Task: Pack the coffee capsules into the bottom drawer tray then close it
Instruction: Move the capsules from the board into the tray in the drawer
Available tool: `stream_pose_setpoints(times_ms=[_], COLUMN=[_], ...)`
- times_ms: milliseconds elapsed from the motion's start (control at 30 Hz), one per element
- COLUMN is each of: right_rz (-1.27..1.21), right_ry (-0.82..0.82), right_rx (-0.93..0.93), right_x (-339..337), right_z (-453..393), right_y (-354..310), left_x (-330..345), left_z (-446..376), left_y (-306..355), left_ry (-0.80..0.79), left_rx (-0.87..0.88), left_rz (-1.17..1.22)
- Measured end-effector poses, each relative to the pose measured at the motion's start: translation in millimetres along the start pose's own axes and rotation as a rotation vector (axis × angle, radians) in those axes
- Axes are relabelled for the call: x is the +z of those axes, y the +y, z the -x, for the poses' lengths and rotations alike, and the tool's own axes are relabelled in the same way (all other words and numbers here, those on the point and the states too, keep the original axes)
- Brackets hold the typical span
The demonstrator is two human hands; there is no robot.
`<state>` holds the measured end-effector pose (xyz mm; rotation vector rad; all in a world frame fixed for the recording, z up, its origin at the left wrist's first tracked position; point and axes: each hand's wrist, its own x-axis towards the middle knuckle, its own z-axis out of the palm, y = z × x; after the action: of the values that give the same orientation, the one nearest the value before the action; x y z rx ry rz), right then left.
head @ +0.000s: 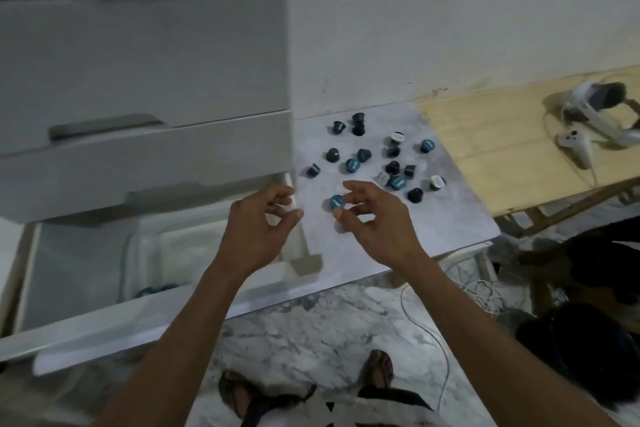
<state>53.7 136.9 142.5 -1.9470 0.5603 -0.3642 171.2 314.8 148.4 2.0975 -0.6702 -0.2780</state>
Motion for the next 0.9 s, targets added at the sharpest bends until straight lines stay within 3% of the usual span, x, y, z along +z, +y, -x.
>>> stream_pose_setpoints(times_ms=[133,300,567,900], right_rz=[0.111,0.203,0.317,0.476], right_ry=[0.066,0.048,-0.113,-0.354], right_rx=[0.049,0.131,0.204,0.061], right_x=[-81,-123,-96,-58], right_z=[-3,-8,-26,-65], right_y=[51,101,158,203], left_x=[82,156,222,259], left_z=[5,13,-2,-22], left_y=[43,44,9,-13], left_ry=[0.007,-0.09,-0.248,-0.299], left_rx=[0.047,-0.058,-0.222,-0.283], left_rz=[0.023,-0.08,-0.276,-0.4])
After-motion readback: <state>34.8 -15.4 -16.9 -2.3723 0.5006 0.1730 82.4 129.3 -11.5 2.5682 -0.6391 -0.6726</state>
